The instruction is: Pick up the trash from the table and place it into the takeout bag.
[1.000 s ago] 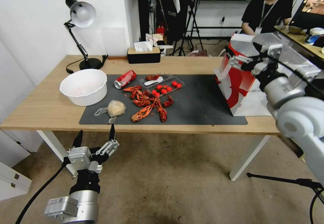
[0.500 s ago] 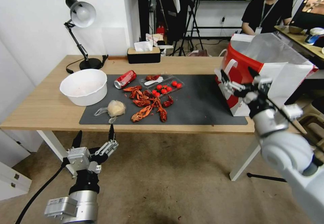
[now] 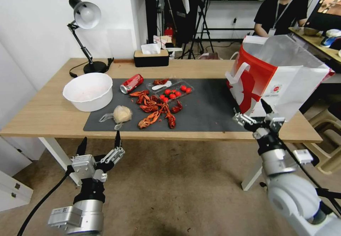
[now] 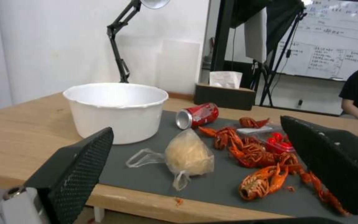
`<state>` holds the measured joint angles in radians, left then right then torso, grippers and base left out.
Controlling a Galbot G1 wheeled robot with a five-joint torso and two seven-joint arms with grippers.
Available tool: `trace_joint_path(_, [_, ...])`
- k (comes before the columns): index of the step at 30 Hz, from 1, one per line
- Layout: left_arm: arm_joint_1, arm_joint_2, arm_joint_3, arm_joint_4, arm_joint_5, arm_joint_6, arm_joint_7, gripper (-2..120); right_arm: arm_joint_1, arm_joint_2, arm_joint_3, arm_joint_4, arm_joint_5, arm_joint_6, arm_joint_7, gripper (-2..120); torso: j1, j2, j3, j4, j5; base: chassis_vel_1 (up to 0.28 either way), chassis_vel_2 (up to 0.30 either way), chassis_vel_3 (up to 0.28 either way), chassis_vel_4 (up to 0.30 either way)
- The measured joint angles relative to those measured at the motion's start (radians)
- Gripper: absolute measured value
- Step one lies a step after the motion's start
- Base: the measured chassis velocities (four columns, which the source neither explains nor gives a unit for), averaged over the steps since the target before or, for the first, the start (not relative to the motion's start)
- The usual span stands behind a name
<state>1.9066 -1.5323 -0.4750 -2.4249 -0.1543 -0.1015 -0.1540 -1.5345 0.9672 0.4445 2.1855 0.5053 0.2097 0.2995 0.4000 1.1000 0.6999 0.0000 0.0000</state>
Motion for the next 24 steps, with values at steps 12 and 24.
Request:
trace_joint_path(12, [-0.014,0.008,0.002,0.013,-0.005,0.000,0.000,100,-0.125,0.111,0.002,-0.059,-0.079,0.102,-0.023,100,0.000,0.000,0.000,0.0000,0.0000,0.000,0.000,0.000,0.000])
trace_joint_path(24, [-0.031,0.014,0.003,0.026,-0.012,0.000,0.002,100,-0.181,0.136,-0.003,-0.097,-0.092,0.168,-0.075,100,0.000,0.000,0.000,0.0000,0.0000,0.000,0.000,0.000,0.000])
